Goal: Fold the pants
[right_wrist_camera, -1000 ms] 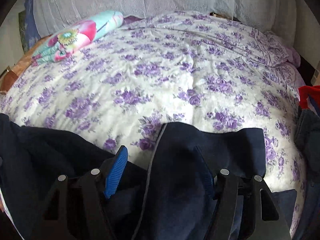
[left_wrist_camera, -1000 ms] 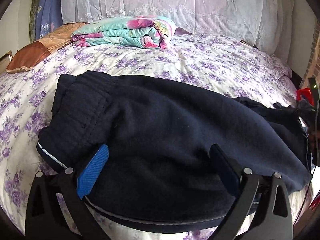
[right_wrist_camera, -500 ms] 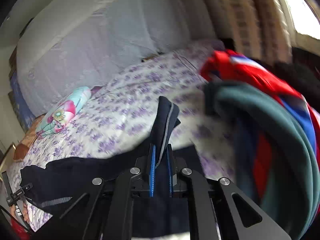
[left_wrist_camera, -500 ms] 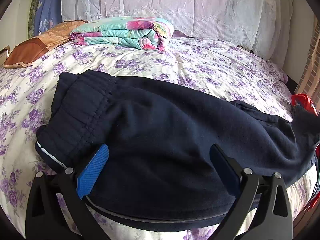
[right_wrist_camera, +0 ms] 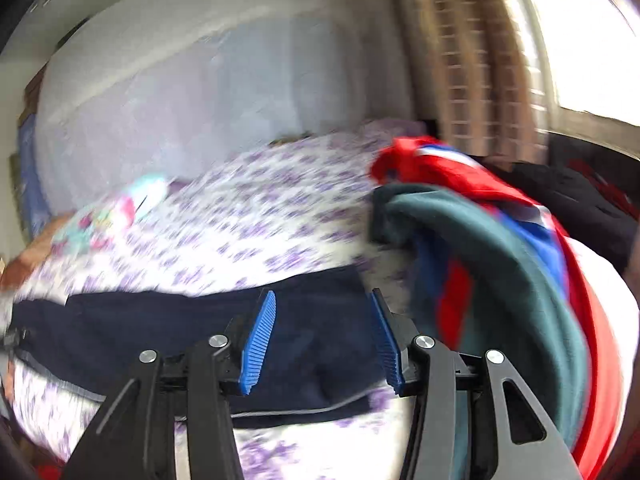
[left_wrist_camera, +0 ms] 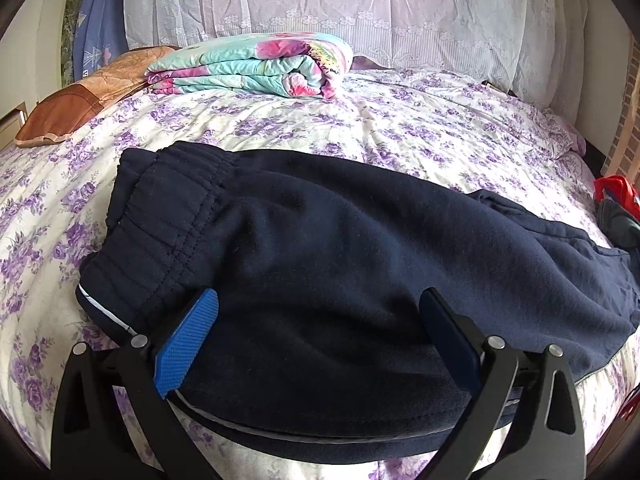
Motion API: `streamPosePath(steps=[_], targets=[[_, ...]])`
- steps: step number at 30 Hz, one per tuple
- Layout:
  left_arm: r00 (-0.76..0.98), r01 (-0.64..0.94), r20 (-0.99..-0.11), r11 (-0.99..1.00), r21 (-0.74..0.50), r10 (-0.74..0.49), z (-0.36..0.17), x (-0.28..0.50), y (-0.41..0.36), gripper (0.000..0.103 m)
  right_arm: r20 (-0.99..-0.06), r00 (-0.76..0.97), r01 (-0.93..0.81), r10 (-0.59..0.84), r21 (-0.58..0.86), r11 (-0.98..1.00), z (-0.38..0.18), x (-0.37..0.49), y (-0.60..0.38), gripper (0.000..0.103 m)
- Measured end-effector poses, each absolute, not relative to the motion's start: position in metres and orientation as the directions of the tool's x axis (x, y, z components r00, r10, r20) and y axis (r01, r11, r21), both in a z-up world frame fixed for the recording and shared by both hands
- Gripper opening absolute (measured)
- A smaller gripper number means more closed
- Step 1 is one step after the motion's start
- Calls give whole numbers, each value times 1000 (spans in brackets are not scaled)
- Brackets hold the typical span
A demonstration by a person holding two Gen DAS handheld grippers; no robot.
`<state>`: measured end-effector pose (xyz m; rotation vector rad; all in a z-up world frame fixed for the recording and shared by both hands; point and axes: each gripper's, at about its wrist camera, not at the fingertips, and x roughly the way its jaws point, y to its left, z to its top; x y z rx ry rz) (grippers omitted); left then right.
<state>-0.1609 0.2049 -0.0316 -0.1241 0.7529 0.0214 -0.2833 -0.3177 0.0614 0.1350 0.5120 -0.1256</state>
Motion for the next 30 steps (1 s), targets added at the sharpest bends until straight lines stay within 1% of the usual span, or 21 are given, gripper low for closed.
streamPosePath(steps=[2, 3, 4, 5, 6, 7, 8, 9, 10, 11, 12, 13, 14, 17, 19, 21, 25, 30], targets=[[722, -67, -691, 995, -78, -6, -32, -161, 203, 98, -629, 777, 55, 2, 72, 996, 33, -257, -303, 63], [719, -65, -695, 996, -62, 3, -32, -162, 202, 98, -721, 692, 11, 39, 65, 998, 8, -242, -298, 65], [718, -58, -697, 997, -53, 5, -33, -164, 201, 98, -730, 683, -6, 18, 19, 1000, -6, -238, -294, 65], [717, -48, -697, 998, -45, 4, -33, -166, 201, 98, -690, 724, -22, -6, -32, 999, -6, -242, -289, 65], [718, -37, -696, 999, -38, 1, -33, -169, 202, 98, -704, 710, -15, -17, -40, 999, -2, -241, -287, 65], [722, -32, -692, 999, -30, 3, -33, -173, 203, 98, -701, 713, -1, -12, -19, 1000, 5, -241, -286, 65], [727, -33, -686, 999, -25, 7, -32, -176, 203, 98, -664, 747, -16, 40, 43, 999, 19, -243, -285, 63], [741, -38, -671, 999, -32, 7, -29, -180, 205, 98, -615, 781, -67, 110, 92, 994, 33, -244, -281, 58], [760, -47, -649, 998, -50, 3, -26, -184, 207, 98, -589, 793, -114, 155, 106, 988, 43, -240, -272, 54], [779, -53, -627, 996, -69, -2, -23, -187, 209, 98, -574, 798, -160, 187, 98, 982, 54, -234, -259, 45], [804, -66, -594, 993, -99, -5, -20, -190, 213, 98, -556, 799, -220, 228, 84, 972, 65, -223, -241, 39], [818, -80, -575, 989, -124, -6, -18, -192, 218, 98, -541, 792, -288, 284, 79, 954, 73, -211, -220, 36], [825, -93, -564, 984, -151, -8, -18, -192, 222, 98, -537, 778, -340, 328, 80, 937, 78, -196, -204, 31], [805, -97, -588, 959, -265, -81, -27, -186, 240, 98, -559, 700, -493, 445, 73, 867, 79, -150, -132, 30], [811, -82, -576, 956, -283, -101, -26, -187, 243, 98, -597, 638, -553, 487, 85, 829, 67, -125, -88, 30], [807, -69, -581, 959, -273, -107, -27, -187, 242, 98, -640, 572, -593, 514, 110, 797, 50, -103, -50, 30], [814, -58, -567, 953, -296, -126, -28, -189, 244, 98, -699, 482, -635, 528, 136, 760, 23, -92, 2, 30], [823, -45, -546, 940, -338, -157, -29, -192, 249, 98, -749, 423, -651, 510, 141, 746, 11, -80, 22, 30]])
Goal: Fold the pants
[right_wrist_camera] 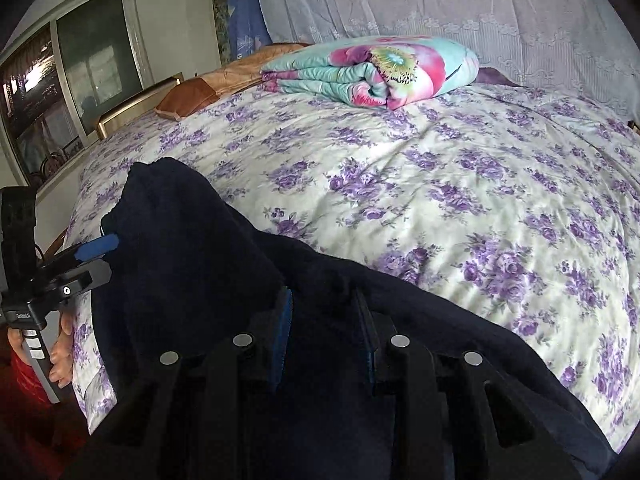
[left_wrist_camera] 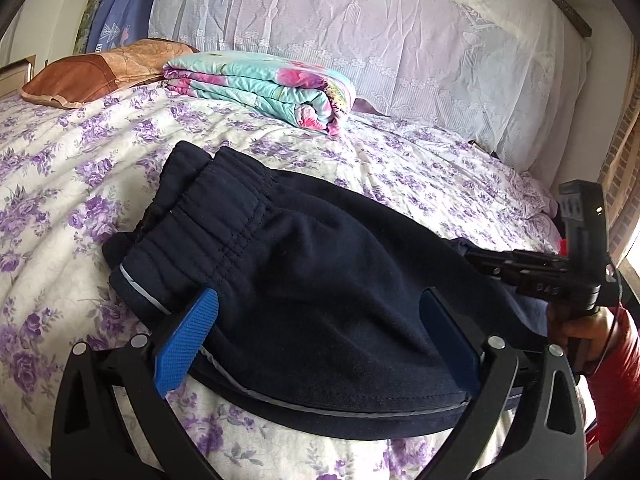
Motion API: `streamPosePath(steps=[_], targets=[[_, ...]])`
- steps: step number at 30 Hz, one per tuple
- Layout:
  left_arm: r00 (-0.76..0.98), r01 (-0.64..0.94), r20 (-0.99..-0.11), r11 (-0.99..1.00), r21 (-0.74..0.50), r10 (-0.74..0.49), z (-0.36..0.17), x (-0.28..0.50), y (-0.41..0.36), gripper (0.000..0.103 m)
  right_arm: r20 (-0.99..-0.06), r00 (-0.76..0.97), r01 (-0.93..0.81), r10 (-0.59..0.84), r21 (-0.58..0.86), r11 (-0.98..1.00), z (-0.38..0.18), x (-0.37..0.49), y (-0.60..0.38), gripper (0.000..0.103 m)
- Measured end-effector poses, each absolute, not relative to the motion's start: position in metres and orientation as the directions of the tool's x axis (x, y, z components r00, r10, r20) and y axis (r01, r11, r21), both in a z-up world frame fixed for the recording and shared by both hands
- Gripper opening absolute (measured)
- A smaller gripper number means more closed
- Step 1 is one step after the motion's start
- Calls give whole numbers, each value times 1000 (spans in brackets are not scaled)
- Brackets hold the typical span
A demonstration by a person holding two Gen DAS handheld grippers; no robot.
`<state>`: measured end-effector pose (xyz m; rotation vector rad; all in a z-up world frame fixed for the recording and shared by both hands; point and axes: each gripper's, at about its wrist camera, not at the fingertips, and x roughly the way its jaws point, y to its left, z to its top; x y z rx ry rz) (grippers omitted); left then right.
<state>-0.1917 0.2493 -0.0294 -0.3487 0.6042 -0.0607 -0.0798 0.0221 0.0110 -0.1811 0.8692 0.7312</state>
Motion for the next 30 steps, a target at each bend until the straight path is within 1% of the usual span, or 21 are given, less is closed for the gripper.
streamPosePath(steps=[2, 5, 7, 9, 11, 13, 14, 16, 19, 21, 23, 24, 25, 27, 29, 30], targets=[[827, -40, -537, 934, -355, -169, -30, -193, 251, 98, -770, 402, -660, 495, 131, 740, 5, -82, 26, 32], [832, -32, -524, 926, -376, -184, -30, -194, 253, 98, -781, 421, -674, 461, 70, 735, 3, -85, 34, 32], [834, -28, -517, 922, -387, -192, -31, -194, 255, 98, -788, 420, -679, 450, 56, 732, 1, -83, 38, 30], [835, -25, -514, 920, -392, -196, -31, -194, 256, 98, -783, 444, -678, 435, 23, 734, 1, -83, 39, 9], [835, -27, -514, 918, -396, -197, -31, -195, 256, 98, -753, 485, -685, 445, -11, 728, 13, -83, 37, 6], [833, -30, -517, 917, -397, -197, -31, -194, 256, 98, -709, 545, -647, 447, -16, 763, 34, -62, 28, 5], [831, -33, -522, 919, -393, -193, -31, -193, 256, 98, -699, 562, -620, 442, -4, 784, 41, -48, 25, 0], [824, -41, -537, 926, -374, -180, -32, -191, 253, 98, -689, 637, -543, 346, -82, 836, 41, -20, 26, 0], [816, -54, -557, 940, -336, -152, -31, -189, 248, 98, -787, 534, -513, 309, -12, 858, -3, 13, 24, 0], [814, -56, -564, 946, -320, -142, -31, -189, 246, 98, -768, 541, -496, 342, 37, 868, -7, 10, 14, 0], [814, -58, -563, 944, -324, -143, -32, -190, 247, 98, -694, 575, -499, 433, 122, 858, 20, -8, -2, 0], [814, -59, -563, 944, -325, -143, -32, -190, 246, 98, -669, 578, -514, 468, 147, 845, 32, -18, -6, 3], [814, -61, -564, 944, -323, -141, -32, -190, 246, 98, -652, 573, -539, 495, 155, 828, 43, -29, -7, 4], [815, -65, -564, 945, -319, -134, -32, -191, 245, 98, -663, 547, -599, 511, 117, 792, 53, -51, 4, 4], [815, -68, -564, 945, -320, -132, -33, -191, 246, 98, -705, 484, -666, 519, 88, 741, 46, -69, 25, 4], [814, -70, -566, 946, -318, -130, -32, -190, 246, 98, -736, 449, -688, 506, 77, 722, 33, -74, 36, 5]])
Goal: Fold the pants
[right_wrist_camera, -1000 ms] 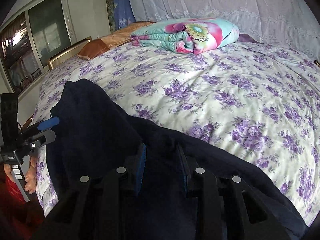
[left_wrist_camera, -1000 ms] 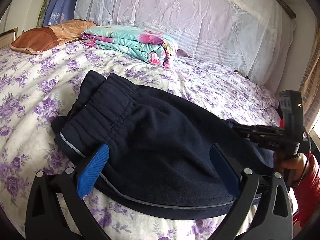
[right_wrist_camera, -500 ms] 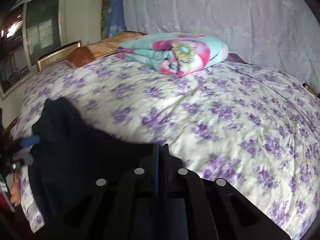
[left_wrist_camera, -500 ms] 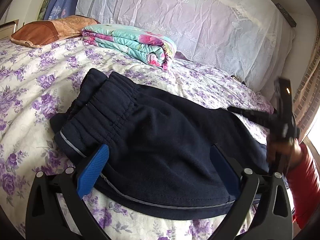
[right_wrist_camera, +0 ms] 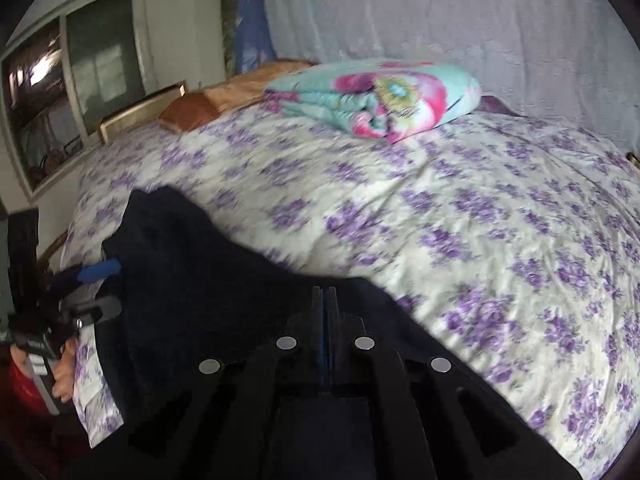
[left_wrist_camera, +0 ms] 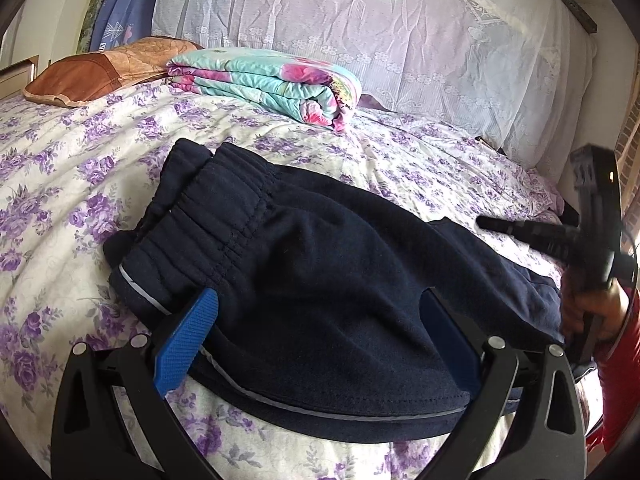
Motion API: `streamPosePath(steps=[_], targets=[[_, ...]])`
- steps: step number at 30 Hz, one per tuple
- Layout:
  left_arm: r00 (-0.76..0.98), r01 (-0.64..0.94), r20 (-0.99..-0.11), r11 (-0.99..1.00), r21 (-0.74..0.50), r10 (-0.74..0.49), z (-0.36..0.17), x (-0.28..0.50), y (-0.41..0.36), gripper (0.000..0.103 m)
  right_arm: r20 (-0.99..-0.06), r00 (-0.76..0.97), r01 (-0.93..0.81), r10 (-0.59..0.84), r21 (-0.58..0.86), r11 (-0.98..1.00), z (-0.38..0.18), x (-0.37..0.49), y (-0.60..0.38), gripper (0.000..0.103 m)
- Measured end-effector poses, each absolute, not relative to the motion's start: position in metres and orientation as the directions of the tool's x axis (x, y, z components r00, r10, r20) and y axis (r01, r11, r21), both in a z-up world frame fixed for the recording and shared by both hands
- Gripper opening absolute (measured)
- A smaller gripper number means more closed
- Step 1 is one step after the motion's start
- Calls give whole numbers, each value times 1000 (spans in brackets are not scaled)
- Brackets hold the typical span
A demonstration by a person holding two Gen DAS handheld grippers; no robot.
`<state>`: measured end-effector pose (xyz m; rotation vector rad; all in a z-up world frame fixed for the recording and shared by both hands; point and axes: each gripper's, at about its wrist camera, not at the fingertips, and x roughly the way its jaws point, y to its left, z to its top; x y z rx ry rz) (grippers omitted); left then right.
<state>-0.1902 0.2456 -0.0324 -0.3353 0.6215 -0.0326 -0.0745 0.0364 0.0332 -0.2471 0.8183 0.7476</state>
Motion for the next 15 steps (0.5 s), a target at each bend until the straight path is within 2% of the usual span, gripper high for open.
streamPosePath(steps=[1, 3, 5, 8, 9, 11, 12, 14, 15], targets=[[813, -72, -569, 947, -312, -126, -32, -189, 245, 98, -769, 427, -693, 476, 60, 719, 18, -74, 47, 6], [806, -75, -580, 953, -292, -114, -32, -188, 242, 98, -821, 412, -672, 394, 18, 741, -17, -58, 62, 0], [799, -82, -593, 960, -268, -97, -32, -186, 239, 98, -809, 401, -628, 431, 100, 772, -17, -32, 59, 0], [791, -90, -607, 968, -235, -74, -32, -185, 235, 98, -762, 489, -559, 425, 101, 823, 5, -23, 51, 1], [790, -89, -609, 969, -229, -72, -32, -185, 235, 98, -748, 496, -559, 442, 115, 821, 14, -28, 46, 6], [794, -85, -603, 967, -238, -79, -32, -187, 236, 98, -710, 490, -598, 505, 148, 788, 32, -54, 34, 9], [798, -86, -597, 964, -250, -84, -32, -188, 238, 98, -702, 492, -616, 515, 137, 776, 37, -68, 30, 31], [795, -103, -603, 962, -251, -72, -27, -191, 239, 98, -701, 504, -641, 505, 88, 762, 40, -96, 19, 64], [794, -113, -605, 964, -243, -59, -24, -191, 237, 98, -711, 511, -646, 483, 54, 762, 36, -107, 14, 65]])
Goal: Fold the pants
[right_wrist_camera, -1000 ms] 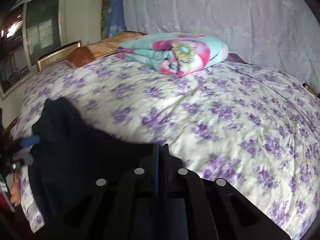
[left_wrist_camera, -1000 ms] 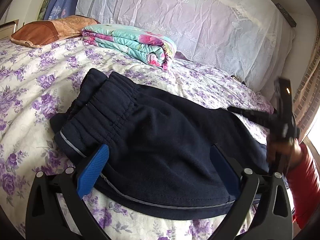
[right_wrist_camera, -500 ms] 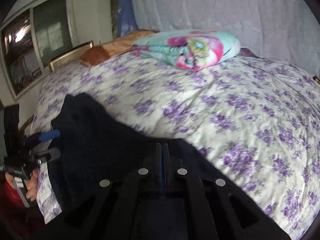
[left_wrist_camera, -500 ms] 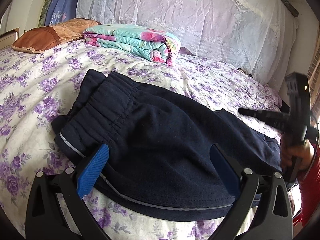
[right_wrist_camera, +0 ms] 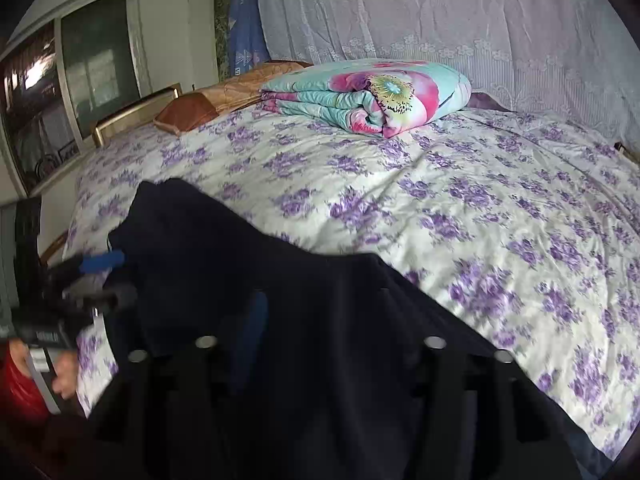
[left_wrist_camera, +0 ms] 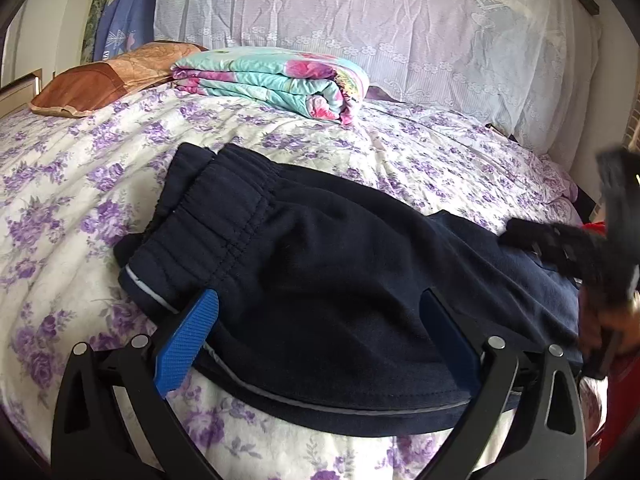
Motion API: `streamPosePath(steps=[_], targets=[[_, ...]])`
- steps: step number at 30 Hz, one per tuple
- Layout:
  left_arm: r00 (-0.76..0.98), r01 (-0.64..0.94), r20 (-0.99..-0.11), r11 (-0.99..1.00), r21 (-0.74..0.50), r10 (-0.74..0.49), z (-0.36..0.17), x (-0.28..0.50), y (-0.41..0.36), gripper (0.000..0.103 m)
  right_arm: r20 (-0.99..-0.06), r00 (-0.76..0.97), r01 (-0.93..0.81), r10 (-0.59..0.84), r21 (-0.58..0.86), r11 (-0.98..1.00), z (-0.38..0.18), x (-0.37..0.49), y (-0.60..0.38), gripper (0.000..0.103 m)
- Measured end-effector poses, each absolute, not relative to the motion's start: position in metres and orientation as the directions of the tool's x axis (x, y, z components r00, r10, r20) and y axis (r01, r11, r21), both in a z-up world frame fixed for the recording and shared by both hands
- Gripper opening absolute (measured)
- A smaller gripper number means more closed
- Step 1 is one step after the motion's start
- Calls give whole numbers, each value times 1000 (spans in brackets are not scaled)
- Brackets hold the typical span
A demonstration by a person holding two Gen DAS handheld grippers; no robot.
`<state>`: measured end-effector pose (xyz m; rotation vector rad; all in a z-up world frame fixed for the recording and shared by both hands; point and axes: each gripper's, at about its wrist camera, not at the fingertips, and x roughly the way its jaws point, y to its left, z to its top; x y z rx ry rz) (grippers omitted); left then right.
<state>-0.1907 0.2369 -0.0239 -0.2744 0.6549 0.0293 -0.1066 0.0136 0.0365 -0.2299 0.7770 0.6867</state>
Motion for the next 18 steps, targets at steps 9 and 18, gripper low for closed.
streamPosePath(steps=[9, 18], targets=[[693, -158, -705, 986, 56, 151, -32, -155, 198, 99, -664, 564, -569, 491, 118, 814, 26, -119, -28, 78], [687, -125, -708, 986, 109, 165, -40, -159, 164, 99, -786, 552, -471, 278, -19, 882, -8, -166, -72, 99]])
